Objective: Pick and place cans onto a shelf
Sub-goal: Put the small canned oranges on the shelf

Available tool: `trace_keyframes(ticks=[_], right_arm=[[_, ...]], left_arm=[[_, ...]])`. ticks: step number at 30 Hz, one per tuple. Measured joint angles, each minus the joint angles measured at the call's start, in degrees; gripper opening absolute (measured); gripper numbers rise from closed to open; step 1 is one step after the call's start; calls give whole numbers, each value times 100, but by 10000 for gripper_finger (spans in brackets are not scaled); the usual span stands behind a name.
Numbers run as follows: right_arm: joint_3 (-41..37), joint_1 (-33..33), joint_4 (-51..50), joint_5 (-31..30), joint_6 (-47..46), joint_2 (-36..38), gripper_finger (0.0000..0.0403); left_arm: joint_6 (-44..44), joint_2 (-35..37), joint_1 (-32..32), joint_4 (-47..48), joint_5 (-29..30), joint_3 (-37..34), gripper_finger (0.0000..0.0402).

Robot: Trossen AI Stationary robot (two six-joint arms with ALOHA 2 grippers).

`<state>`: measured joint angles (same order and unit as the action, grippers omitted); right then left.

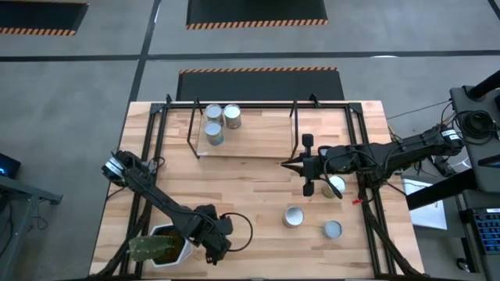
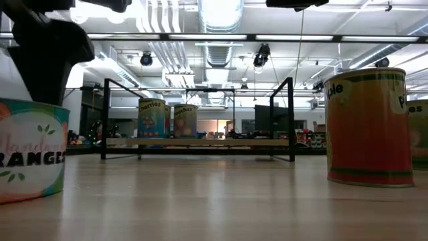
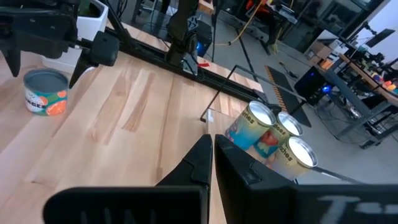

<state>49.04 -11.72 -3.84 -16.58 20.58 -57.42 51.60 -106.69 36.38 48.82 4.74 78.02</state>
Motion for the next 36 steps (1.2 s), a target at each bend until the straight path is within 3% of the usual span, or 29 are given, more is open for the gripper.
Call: trace_keyframes(ticks=[14, 26, 36], right_arm=[[0, 1, 11, 0, -2, 1, 9], [0, 1, -19, -2, -145, -1, 9], [0, -1, -555, -5, -523, 324, 9]], left_arm=[[58, -18, 33, -291, 190, -297, 341], [-82, 12, -31, -308, -26, -354, 268], [-1404, 35, -556, 989, -77, 732, 287]])
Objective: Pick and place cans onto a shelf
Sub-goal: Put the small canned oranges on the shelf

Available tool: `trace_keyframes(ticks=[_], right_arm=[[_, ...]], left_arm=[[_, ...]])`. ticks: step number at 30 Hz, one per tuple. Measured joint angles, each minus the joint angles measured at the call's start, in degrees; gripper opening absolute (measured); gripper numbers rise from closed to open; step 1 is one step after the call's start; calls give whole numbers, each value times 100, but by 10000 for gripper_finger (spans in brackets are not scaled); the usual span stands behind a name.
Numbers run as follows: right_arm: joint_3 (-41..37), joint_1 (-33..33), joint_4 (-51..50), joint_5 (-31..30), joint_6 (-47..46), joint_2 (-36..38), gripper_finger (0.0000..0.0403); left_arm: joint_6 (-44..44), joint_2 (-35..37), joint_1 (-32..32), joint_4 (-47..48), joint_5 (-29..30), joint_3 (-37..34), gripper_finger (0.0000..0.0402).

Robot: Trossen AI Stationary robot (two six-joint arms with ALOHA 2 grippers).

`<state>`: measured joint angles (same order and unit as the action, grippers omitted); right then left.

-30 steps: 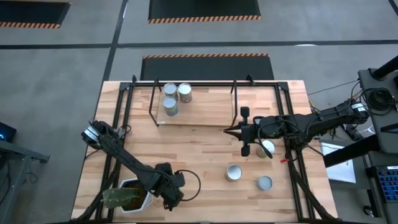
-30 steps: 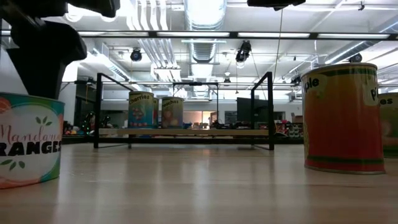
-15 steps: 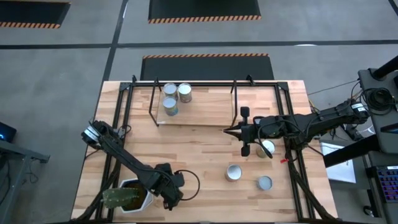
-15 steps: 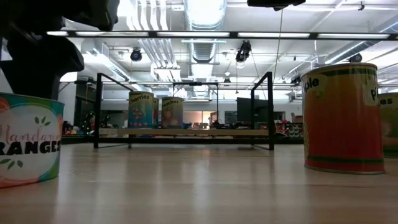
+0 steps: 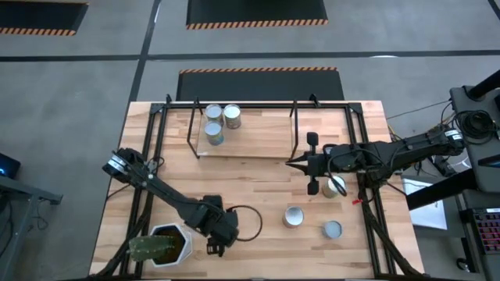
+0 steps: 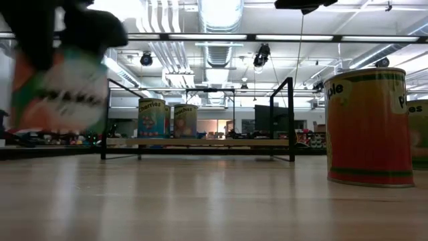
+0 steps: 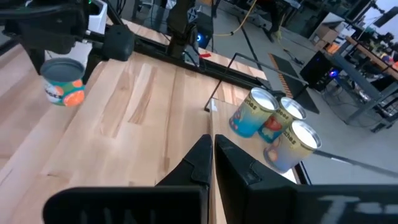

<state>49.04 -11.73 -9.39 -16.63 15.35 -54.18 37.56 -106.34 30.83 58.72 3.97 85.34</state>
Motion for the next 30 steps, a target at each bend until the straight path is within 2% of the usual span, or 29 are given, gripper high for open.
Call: trace_keyframes(ticks=[8, 14, 22, 30], right_arm=[[-251, -2, -144, 31, -128, 270, 9], [-434, -19, -138, 37, -276, 727, 9], [-610, -155, -247, 53, -358, 1092, 9], [-619, -154, -238, 51, -279, 1141, 9]], left_arm=[[-1049, -2, -752, 836, 299, 909, 287], [-1821, -9, -1459, 1048, 313, 1457, 287], [-2543, -11, -2604, 996, 647, 1825, 287], [-2998, -195, -3607, 148, 626, 1807, 287]])
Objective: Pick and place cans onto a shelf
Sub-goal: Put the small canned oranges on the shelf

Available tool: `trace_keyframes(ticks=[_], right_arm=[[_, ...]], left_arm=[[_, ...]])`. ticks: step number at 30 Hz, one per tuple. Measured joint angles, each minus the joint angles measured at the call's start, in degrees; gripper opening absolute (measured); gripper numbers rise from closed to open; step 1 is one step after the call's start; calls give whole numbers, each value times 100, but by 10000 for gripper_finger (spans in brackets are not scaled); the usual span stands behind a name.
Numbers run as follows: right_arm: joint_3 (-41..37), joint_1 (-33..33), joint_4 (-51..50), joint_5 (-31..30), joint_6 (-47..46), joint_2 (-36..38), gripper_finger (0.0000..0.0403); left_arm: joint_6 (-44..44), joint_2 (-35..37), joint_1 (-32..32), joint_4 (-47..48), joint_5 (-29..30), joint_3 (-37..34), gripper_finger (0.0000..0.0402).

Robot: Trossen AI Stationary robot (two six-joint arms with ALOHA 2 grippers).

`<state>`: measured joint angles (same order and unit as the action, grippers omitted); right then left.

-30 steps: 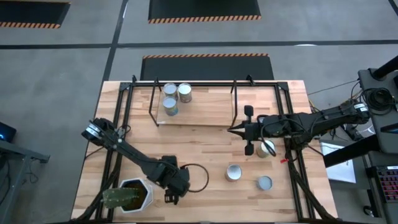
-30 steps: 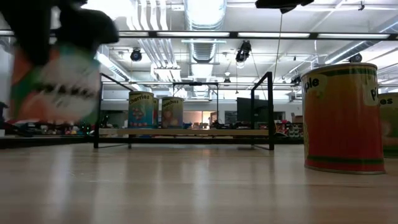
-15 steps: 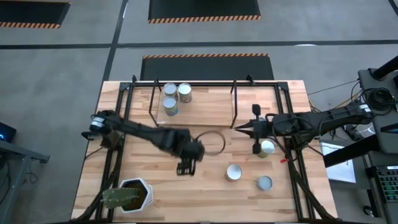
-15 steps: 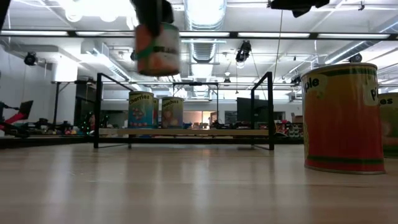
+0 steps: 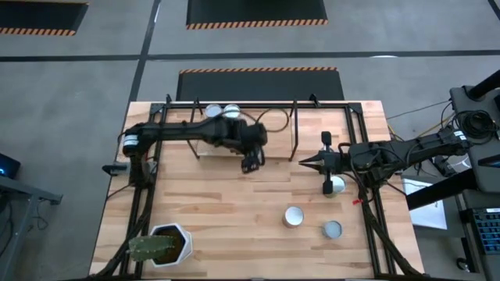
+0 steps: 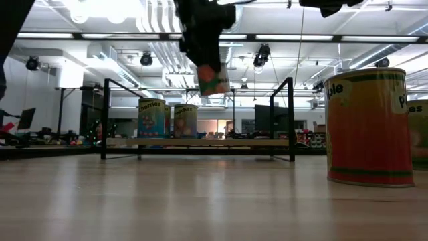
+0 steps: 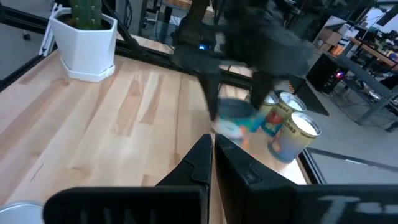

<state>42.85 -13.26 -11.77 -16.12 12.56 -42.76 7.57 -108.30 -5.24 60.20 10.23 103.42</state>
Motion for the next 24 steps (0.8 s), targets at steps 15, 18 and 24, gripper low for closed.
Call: trace_keyframes(ticks=[15, 18, 24], right_arm=[[0, 1, -35, -44, 10, -2, 9], [0, 1, -38, -44, 8, -2, 9], [0, 1, -43, -44, 10, -2, 9]], left_arm=[[-1130, -1112, -640, -422, -382, 295, 287], [-1319, -1171, -640, -411, -384, 335, 287], [-1605, -1202, -678, -395, -382, 264, 292]])
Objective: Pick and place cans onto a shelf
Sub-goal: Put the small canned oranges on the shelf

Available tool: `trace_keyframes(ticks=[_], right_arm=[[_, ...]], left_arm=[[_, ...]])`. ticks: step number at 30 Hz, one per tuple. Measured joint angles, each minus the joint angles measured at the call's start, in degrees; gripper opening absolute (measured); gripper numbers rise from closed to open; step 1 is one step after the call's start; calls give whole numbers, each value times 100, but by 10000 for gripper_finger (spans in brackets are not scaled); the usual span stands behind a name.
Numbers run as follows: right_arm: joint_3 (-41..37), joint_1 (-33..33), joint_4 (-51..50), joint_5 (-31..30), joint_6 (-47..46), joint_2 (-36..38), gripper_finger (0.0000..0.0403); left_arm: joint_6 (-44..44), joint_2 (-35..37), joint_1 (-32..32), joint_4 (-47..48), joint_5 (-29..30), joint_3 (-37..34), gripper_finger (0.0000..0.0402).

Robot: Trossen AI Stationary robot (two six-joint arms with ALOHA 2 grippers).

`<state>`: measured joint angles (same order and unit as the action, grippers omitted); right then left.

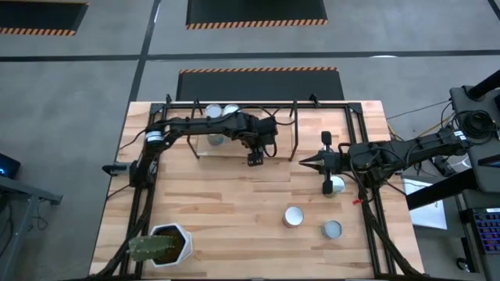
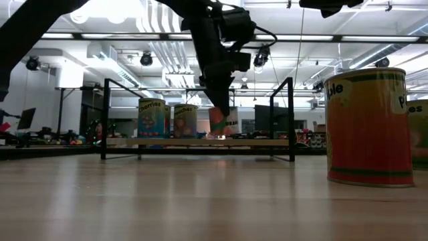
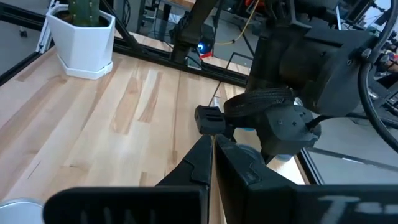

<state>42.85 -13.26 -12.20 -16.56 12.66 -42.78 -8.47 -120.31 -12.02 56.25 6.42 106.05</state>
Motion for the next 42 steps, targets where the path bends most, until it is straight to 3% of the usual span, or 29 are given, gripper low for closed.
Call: trace_keyframes(ticks=[15, 23, 29, 32, 35, 42], right_arm=[[0, 0, -1, -1, 36, -2, 9], [0, 0, -1, -2, 38, 0, 9], [0, 0, -1, -1, 40, 0, 9], [0, 0, -34, -2, 48, 0, 9], [0, 0, -92, -2, 86, 0, 9], [0, 0, -90, -2, 90, 0, 9]], left_arm=[[-250, 0, -25, 21, 4, 34, 311], [-219, 2, 15, 699, 116, 705, 311], [-61, 7, 382, 937, 116, 1105, 305], [-110, 9, 699, 867, 236, 1003, 281], [-263, 9, 1016, 850, 712, 712, 241], [-322, 7, 1148, 751, 960, -40, 102]])
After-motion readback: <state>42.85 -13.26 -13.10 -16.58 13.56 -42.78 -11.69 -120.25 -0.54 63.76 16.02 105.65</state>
